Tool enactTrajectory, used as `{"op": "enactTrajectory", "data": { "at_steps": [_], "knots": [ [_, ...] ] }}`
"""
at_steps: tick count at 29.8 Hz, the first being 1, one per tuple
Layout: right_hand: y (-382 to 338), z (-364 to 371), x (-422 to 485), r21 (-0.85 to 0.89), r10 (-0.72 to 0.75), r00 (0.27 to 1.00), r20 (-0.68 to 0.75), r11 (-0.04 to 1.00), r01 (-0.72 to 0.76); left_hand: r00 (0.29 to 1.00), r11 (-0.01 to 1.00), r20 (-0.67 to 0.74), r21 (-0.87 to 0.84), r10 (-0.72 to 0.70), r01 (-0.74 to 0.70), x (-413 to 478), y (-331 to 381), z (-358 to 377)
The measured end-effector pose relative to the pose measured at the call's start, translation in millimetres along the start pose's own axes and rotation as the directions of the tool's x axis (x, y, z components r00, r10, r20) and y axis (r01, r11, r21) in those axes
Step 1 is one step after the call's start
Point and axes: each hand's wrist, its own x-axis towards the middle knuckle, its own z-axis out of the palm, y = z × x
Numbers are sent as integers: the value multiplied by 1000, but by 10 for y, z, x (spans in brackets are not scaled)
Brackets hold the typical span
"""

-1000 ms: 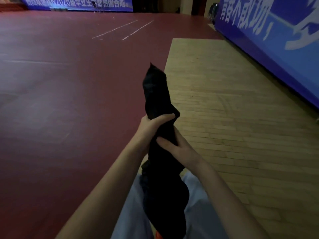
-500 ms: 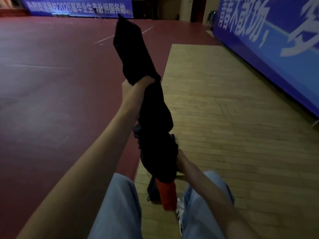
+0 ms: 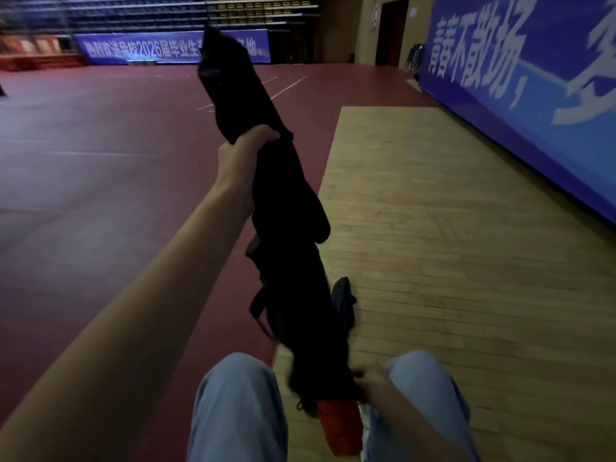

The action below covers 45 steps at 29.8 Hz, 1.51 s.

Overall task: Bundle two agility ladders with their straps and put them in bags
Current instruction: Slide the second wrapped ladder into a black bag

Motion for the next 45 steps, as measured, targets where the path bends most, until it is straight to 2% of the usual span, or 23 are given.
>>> {"op": "enactTrajectory", "data": {
  "at_steps": [2,4,5,8,11,13,14,16,18,20,22,24,26,29,31,34,37,39,40,41,43,44,45],
  "knots": [
    [293,110,109,40,160,987,17,986,-160,1000,1000,-17,-18,13,-13,50,64,-30],
    [265,199,113,90,191,981,35,977,-193,999,999,-20,-23,39,-39,87,108,-29],
    [115,200,50,184,189,982,32,964,-191,998,998,-21,-12,55,-56,100,109,-32],
    [-391,72,-65,303,-108,985,-133,942,144,994,994,5,-13,107,-107,91,139,-9],
    [-963,-98,-340,444,-383,897,-223,779,443,990,991,58,-9,131,-130,48,99,36],
    [-1296,-138,-548,405,-575,785,-229,677,614,986,988,75,27,149,-152,-4,57,69],
    [-1395,-134,-622,338,-630,748,-207,671,660,985,987,85,38,151,-154,-43,21,90],
    [-1529,-119,-726,191,-683,721,-116,697,691,986,990,110,48,125,-131,-118,-69,123],
    [-1494,-51,-743,68,-641,762,-90,760,647,990,995,124,66,70,-79,-176,-168,139],
    [-1398,4,-734,87,-564,814,-135,812,577,989,998,145,61,-14,6,-192,-271,108],
    [-1246,31,-645,113,-532,831,-164,826,552,972,994,215,81,-91,75,-182,-395,26],
    [-1158,32,-547,141,-516,835,-192,827,544,934,976,341,214,-110,37,-175,-555,-99],
    [-1157,-18,-529,196,-520,817,-249,799,568,908,947,402,320,-117,-20,-279,-799,-261],
    [-1290,-73,-401,336,-478,833,-280,764,551,895,943,378,312,-236,117,-561,-1384,-558],
    [-1461,-144,-329,423,-435,840,-324,728,540,861,926,410,343,-300,159,-809,-1690,-677],
    [-1664,-208,-138,521,-383,859,-340,684,511,817,898,442,397,-370,191,-921,-1948,-736],
    [-1755,-248,39,547,-336,881,-332,692,470,761,874,515,466,-395,138,-761,-2003,-780],
    [-1810,-257,226,543,-286,899,-330,722,429,749,846,502,514,-432,142,-676,-2126,-809],
    [-1833,-253,316,539,-264,905,-333,735,412,781,826,459,549,-424,126,-683,-2177,-836],
    [-1842,-260,345,534,-257,905,-339,740,410,844,813,396,577,-363,79,-752,-2183,-850],
    [-1871,-253,516,558,-210,922,-326,744,367,943,771,303,631,-138,-90,-804,-2223,-870],
    [-1868,-243,599,573,-188,930,-315,744,344,953,726,304,654,6,-213,-796,-2251,-880],
    [-1862,-240,648,580,-175,936,-306,745,329,933,641,332,688,139,-340,-770,-2256,-900]
  ]
}}
